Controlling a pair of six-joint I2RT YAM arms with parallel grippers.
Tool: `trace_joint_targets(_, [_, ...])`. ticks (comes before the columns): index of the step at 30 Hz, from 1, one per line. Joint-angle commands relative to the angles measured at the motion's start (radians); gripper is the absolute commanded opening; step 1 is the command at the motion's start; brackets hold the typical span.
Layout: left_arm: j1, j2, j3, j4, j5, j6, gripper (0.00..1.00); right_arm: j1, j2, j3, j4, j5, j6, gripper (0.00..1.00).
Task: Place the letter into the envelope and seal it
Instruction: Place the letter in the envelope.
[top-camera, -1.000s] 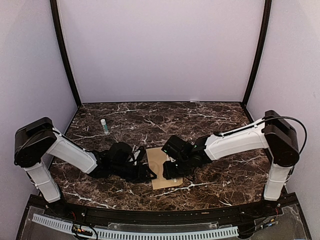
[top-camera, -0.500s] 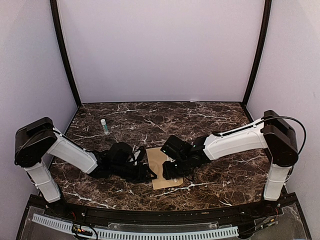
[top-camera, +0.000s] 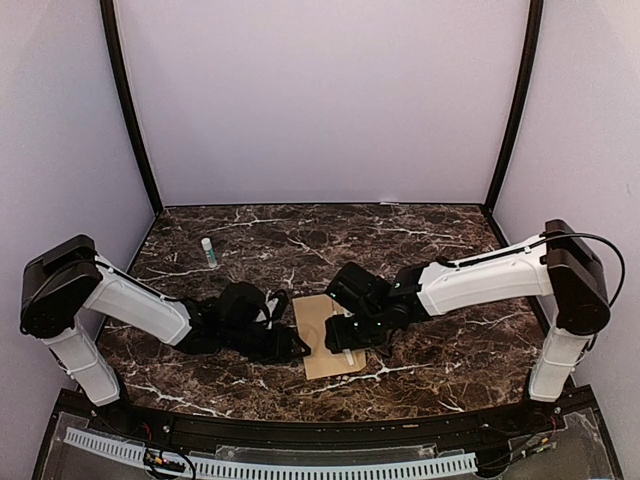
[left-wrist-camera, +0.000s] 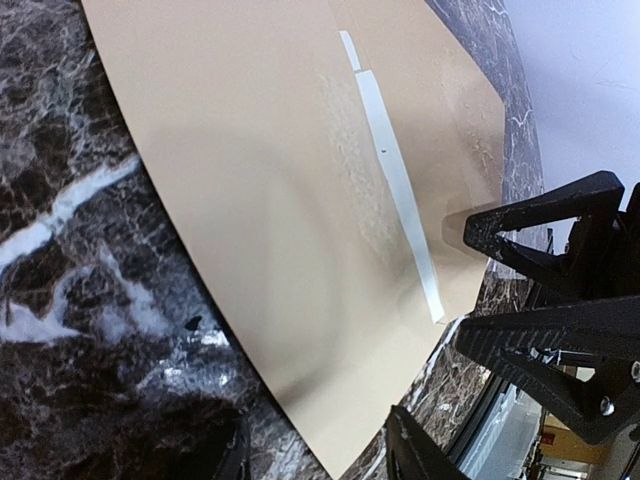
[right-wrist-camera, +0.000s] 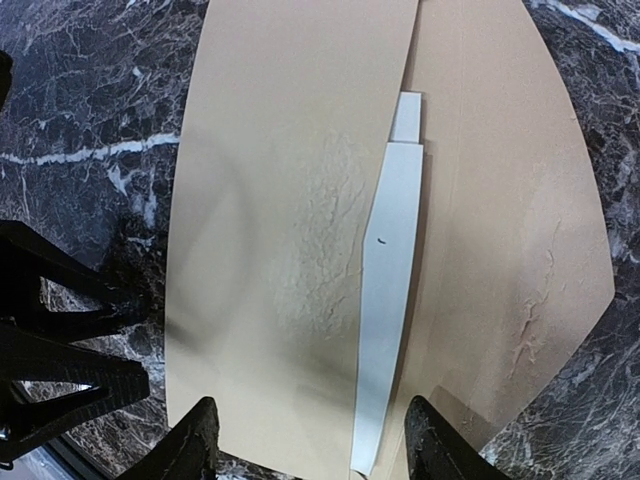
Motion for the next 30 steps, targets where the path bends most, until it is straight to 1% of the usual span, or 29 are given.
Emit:
trace_joint_targets(1, [0.01, 0.017, 0.041, -0.045, -0.019, 0.033, 0.45, -0.023, 0.003, -0.001, 0.042, -0.012, -0.019, 0.6])
trace_joint_targets(7, [0.018, 0.055, 0.107, -0.066, -0.03, 0.061, 0.45, -0.052, 0.048, 0.027, 0.053, -0.024, -0.049, 0.58])
trace_joint_targets(15, [0.025, 0.077, 0.106, -0.069, -0.028, 0.064, 0.44, -0.079, 0.088, 0.049, 0.061, -0.038, -0.077, 0.59])
trace_joint_targets(23, [0.026, 0.093, 0.111, -0.065, -0.021, 0.066, 0.43, -0.081, 0.134, 0.08, 0.057, -0.06, -0.099, 0.56])
trace_joint_targets(30, [0.026, 0.111, 0.126, -0.056, -0.005, 0.068, 0.42, -0.08, 0.14, 0.096, 0.074, -0.095, -0.126, 0.53])
